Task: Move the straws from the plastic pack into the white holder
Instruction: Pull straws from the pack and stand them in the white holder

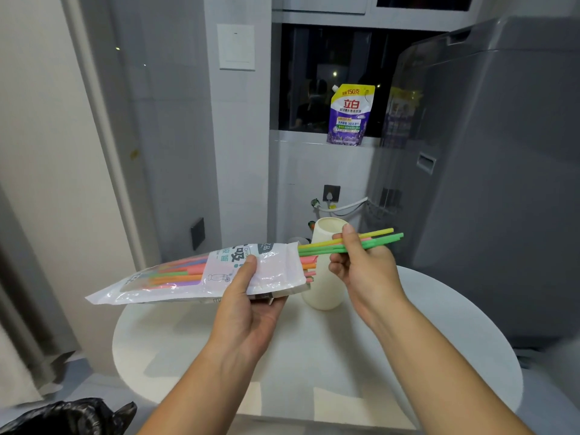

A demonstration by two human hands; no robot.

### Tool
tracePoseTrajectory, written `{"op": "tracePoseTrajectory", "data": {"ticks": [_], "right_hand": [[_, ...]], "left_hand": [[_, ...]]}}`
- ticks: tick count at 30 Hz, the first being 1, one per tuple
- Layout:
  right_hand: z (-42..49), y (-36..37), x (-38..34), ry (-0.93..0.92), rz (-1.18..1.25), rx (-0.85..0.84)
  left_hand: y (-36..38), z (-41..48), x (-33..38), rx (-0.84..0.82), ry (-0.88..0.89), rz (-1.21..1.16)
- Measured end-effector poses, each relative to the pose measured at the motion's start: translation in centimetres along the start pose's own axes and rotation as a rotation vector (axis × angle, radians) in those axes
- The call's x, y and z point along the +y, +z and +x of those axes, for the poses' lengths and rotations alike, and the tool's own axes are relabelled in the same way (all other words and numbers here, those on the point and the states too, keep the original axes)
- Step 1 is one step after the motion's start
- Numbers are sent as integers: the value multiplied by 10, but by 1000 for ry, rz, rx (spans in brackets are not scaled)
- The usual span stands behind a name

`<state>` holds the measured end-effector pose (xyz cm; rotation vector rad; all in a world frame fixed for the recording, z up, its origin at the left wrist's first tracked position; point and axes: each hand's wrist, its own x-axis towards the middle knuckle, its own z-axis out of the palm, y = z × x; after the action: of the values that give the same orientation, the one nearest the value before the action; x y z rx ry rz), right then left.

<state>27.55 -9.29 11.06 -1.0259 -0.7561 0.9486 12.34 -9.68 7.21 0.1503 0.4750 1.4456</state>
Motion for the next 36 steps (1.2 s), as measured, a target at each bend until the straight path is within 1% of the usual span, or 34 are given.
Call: {"op": "tracePoseTrajectory", "data": {"ticks": [5,8,19,24,30,33,36], "right_hand": [[14,-8,-23,-100,-119,-6],[24,-16,-36,-131,-191,-21],[54,-47,-97,-240,-357,24],[67,-53,-113,-298,-380,108],[82,-51,-120,-371,-464,194],[87,-50,-121,-387,-535,231],[91,-53,-124,-396,-547,266]], "left_hand": [[-5,11,4,-1,-8,-71],[-8,20,4,9,-10,-82],[-13,36,-1,9,-32,-120],[-10,37,-3,43,-19,-120],[-7,33,-10,41,-26,-88],[-7,33,-12,41,-25,-67],[-7,33,-14,44,-23,-56]]}}
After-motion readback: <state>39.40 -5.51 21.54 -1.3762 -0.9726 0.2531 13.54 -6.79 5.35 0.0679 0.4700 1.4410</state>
